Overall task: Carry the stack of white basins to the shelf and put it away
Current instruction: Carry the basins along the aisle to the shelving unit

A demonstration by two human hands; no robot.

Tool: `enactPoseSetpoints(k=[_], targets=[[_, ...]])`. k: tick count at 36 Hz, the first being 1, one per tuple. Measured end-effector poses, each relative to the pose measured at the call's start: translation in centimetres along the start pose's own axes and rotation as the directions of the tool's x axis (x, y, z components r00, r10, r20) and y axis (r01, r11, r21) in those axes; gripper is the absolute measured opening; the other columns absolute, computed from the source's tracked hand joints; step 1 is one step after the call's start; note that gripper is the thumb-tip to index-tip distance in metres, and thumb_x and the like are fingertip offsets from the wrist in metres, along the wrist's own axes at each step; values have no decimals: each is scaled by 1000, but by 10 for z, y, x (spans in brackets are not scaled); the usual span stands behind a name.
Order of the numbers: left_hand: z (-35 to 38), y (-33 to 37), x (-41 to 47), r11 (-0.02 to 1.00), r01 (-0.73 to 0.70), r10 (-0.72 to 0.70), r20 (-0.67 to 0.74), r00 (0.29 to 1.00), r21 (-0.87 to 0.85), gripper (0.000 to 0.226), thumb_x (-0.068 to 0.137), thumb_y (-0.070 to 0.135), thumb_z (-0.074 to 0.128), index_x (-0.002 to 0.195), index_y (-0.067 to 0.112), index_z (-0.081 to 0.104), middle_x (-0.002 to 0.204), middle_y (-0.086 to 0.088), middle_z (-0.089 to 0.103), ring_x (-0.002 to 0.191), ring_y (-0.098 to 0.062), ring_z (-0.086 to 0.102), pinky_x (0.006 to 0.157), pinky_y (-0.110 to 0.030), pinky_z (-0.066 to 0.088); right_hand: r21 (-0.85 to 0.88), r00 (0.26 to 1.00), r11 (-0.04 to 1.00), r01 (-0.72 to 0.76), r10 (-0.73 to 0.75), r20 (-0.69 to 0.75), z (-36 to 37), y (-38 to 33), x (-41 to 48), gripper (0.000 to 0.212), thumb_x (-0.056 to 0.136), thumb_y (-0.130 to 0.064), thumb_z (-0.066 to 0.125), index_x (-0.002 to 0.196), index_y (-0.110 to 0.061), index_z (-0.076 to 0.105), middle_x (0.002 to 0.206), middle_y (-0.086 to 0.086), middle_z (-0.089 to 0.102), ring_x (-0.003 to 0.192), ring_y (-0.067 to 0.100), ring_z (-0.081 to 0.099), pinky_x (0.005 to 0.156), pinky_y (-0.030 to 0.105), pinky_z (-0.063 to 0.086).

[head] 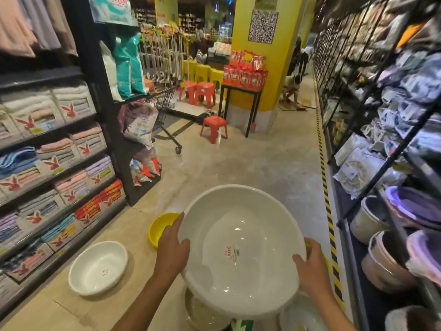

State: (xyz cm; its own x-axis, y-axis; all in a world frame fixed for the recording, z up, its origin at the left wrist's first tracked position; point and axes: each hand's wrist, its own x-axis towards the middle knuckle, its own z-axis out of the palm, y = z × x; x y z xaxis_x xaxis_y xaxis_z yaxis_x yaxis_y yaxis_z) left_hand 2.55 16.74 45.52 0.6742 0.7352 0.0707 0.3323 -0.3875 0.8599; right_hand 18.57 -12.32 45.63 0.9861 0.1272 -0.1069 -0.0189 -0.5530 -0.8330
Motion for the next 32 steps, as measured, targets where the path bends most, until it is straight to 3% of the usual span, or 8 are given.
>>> enactPoseSetpoints(k=[5, 10, 14, 19, 23, 27, 29, 32], targets=[[11, -6, 24, 1000, 11, -11, -4, 1000, -2, 71, 84, 0, 57, 150, 25, 43, 136, -8, 55, 111, -12, 46, 93, -27, 34, 20, 998, 1000, 16, -17, 61, 11, -5, 30, 60, 94, -7, 63, 148, -24, 42, 132, 10, 61, 112, 31, 59, 91, 45, 52], [29, -15, 51, 999, 36, -36, -24, 999, 0, 71, 86, 2, 56, 150, 28, 41, 131, -1, 52, 109, -12, 44, 93, -29, 34, 18, 993, 1000, 0, -2, 116, 28, -4, 70, 67, 97, -6, 58, 157, -24, 34, 145, 6, 53, 129, 31, 53, 104, 48, 48], [51, -26, 67, 996, 85, -84, -46, 995, 24, 73, 86, 0, 55, 150, 31, 38, 116, 2, 51, 105, -12, 45, 90, -30, 35, -40, 986, 998, 57, -50, 157, 49, 4, 108, 65, 91, 5, 53, 149, -24, 48, 126, 7, 58, 118, 31, 56, 94, 43, 50], [82, -49, 92, 992, 121, -119, -39, 992, 45, 75, 86, 1, 55, 148, 40, 38, 122, 6, 56, 108, -11, 48, 89, -30, 39, -99, 976, 995, 33, -11, 218, 82, 22, 158, 66, 87, 10, 54, 148, -15, 49, 132, 16, 55, 114, 30, 55, 98, 42, 49], [110, -90, 107, 979, 197, -196, -21, 980, 54, 69, 89, 24, 58, 150, 44, 32, 143, 15, 52, 127, -13, 52, 102, -46, 48, -135, 965, 991, -5, 40, 259, 116, 45, 191, 67, 85, 16, 53, 147, -6, 48, 136, 17, 57, 123, 33, 54, 99, 34, 39], [138, -129, 115, 972, 220, -221, 8, 975, 81, 64, 83, 55, 44, 144, 40, 42, 136, 26, 53, 120, -7, 54, 96, -37, 46, -189, 938, 980, -61, 121, 324, 156, 85, 220, 69, 81, 16, 54, 145, -7, 50, 138, 18, 58, 127, 36, 54, 105, 41, 41], [153, -151, 119, 966, 232, -234, 9, 972, 110, 65, 80, 58, 40, 142, 40, 40, 135, 34, 44, 118, -1, 47, 94, -26, 39, -201, 925, 975, -96, 163, 344, 175, 106, 229, 69, 81, 16, 55, 145, -8, 51, 137, 17, 59, 126, 34, 55, 103, 39, 42], [178, -198, 125, 938, 314, -321, 22, 947, 148, 75, 77, 56, 38, 147, 29, 37, 137, 22, 42, 118, -7, 44, 96, -29, 33, -243, 908, 963, -118, 204, 365, 206, 146, 242, 70, 82, 14, 59, 147, -10, 49, 139, 15, 59, 124, 33, 56, 99, 36, 43]])
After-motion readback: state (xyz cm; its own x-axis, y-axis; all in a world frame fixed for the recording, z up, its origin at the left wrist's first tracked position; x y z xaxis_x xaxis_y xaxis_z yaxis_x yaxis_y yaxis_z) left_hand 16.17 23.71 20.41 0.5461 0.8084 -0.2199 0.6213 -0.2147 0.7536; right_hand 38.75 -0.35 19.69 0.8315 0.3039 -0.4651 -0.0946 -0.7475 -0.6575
